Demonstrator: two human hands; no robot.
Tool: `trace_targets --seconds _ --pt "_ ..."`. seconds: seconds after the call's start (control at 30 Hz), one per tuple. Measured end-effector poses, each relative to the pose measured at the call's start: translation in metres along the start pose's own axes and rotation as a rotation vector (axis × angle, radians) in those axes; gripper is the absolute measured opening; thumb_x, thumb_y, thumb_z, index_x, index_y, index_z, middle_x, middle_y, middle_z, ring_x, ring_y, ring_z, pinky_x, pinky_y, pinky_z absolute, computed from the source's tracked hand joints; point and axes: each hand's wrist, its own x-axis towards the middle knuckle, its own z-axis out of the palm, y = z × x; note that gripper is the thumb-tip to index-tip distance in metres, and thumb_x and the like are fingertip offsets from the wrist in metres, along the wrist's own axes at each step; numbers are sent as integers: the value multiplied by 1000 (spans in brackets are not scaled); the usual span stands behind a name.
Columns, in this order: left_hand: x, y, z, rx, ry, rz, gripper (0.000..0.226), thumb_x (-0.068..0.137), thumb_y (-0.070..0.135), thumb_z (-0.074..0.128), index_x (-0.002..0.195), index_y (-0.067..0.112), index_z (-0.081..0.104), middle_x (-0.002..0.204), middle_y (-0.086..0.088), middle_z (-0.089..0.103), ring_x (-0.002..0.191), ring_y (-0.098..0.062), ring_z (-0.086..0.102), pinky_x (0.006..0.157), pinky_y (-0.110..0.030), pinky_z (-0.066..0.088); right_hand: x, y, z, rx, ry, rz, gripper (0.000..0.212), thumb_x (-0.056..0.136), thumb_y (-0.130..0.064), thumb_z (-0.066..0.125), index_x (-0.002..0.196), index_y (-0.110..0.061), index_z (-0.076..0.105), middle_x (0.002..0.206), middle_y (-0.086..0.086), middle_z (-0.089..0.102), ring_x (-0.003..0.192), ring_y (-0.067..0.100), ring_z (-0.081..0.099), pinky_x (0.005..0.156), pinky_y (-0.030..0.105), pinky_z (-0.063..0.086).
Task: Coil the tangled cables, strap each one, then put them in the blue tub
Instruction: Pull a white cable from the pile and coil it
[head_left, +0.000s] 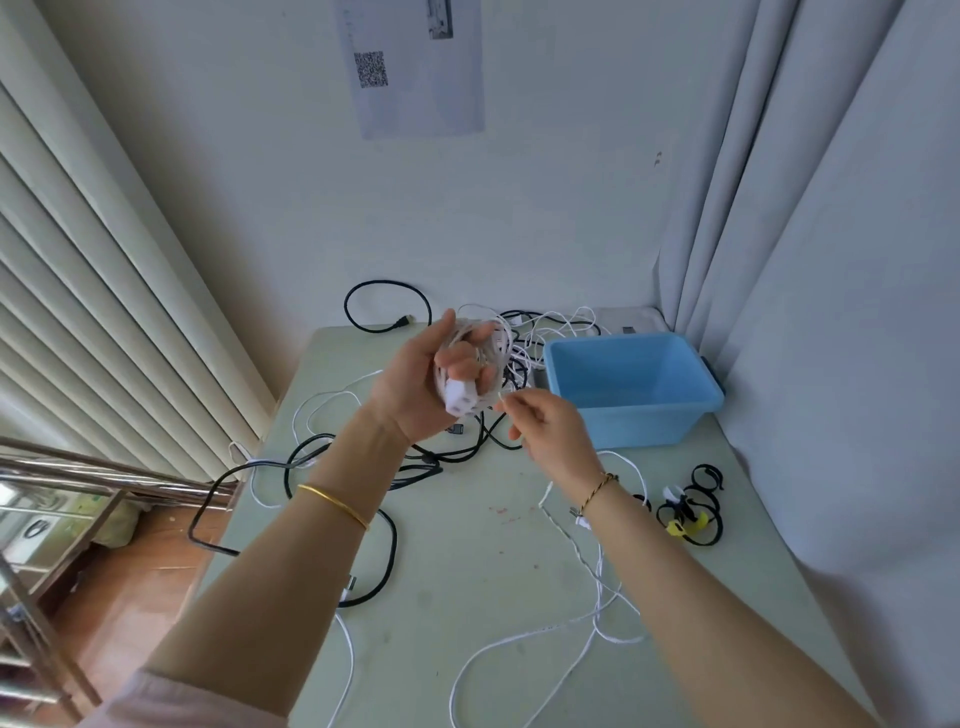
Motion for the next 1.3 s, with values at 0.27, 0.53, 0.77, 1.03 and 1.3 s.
trace_targets --seconds 0.27,0.53,0.77,1.03,1.3 --pt "10 3 -7 166 204 283 22 101 16 33 95 7 51 81 -4 66 75 -15 64 85 -31 50 -22 -23 -5 76 -419 188 20 96 -19 51 101 -5 64 59 3 58 34 7 39 37 19 33" --pt "5 -12 -13 1046 493 460 14 95 4 51 91 8 63 84 -3 71 75 -9 66 71 -22 52 -23 -66 -31 1 -496 58 18 92 -14 54 79 -2 56 53 6 61 35 12 45 41 19 38" --pt "-4 -13 -1 1232 355 206 7 89 10 56 84 5 58 65 -2 63 59 -14 58 60 -23 41 7 -64 -49 -62 -132 -125 16 91 -15 58 81 -3 62 55 -3 50 53 12 44 54 24 40" --pt "-9 -9 9 605 98 -49 18 82 22 46 85 5 50 49 -1 43 46 -18 40 69 -31 47 28 -39 -43 -125 137 -266 10 88 -19 63 78 -17 64 59 -19 54 59 -4 49 59 21 39" --pt "-11 -15 17 480 152 -41 20 88 22 48 71 15 41 37 9 32 33 -7 32 54 -22 47 19 -10 -27 -22 64 -136 22 95 -21 54 75 -21 61 54 -4 45 51 5 39 55 24 36"
